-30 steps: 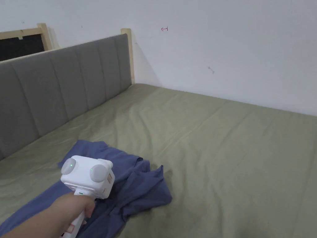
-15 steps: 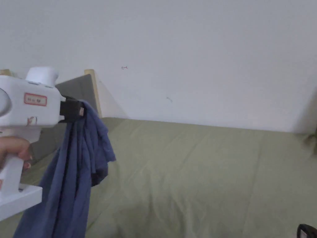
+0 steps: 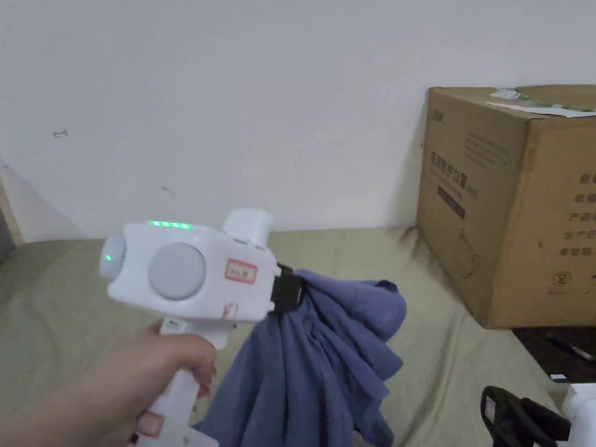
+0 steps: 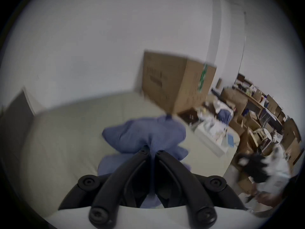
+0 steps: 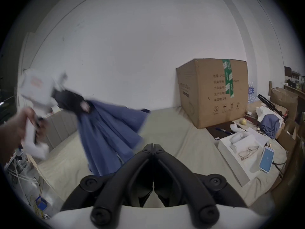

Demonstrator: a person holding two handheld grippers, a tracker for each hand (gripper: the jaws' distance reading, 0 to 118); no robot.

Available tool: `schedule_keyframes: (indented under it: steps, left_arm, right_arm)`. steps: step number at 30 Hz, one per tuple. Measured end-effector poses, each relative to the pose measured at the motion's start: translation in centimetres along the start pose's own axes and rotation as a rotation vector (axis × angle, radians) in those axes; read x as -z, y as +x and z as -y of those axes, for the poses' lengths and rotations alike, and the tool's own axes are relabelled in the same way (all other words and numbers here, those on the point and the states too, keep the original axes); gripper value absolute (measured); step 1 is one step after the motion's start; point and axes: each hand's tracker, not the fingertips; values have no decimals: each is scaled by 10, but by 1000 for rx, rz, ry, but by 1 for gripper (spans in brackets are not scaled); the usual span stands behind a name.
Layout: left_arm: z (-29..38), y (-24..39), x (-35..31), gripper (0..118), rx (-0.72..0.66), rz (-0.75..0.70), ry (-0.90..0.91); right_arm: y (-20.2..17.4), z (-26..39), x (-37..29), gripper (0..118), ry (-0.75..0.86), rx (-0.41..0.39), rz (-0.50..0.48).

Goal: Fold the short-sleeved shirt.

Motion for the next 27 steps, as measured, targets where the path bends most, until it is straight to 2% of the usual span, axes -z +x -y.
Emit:
schedule_keyframes:
  steps: [3, 5, 6, 7, 8, 9, 15, 17, 21, 23, 24, 27]
  left_arm:
    - [50, -4, 103, 2, -63, -40, -197]
    - [84, -8, 154, 9, -120, -48, -311]
    - [97, -9, 170, 25, -139, -69, -342]
    - [109, -11, 186, 67, -142, -72, -363]
    - [115, -11, 193, 99, -142, -66, -378]
    - [121, -13, 198, 117, -145, -59, -403]
    - [106, -19, 164, 115, -134, -68, -290]
    - [93, -14, 123, 115, -89, -62, -199]
    - [90, -4, 30, 113, -36, -162, 76]
    - [102, 2, -17, 97, 6, -216, 177]
    - [112, 5, -35, 86, 22, -239, 233]
    - [141, 16, -82, 16, 37, -333, 342]
  right_arm:
    - [14, 13, 8, 0, -57, 14, 23]
    - [25, 22, 11, 0, -74, 101, -40]
    - [29, 24, 13, 0, -93, 128, -54]
    - [31, 27, 15, 0, -110, 136, -50]
    - [32, 29, 18, 0, -117, 132, -43]
    - [32, 31, 21, 0, -128, 121, -31]
    - [33, 33, 28, 0, -134, 111, 2]
    - [30, 28, 28, 0, -127, 110, 3]
    - [19, 14, 19, 0, -79, 79, -14]
    - [12, 9, 11, 0, -34, 38, -23]
    - [7, 8, 8, 0, -17, 10, -15]
    - [-4, 10, 0, 0, 32, -52, 23]
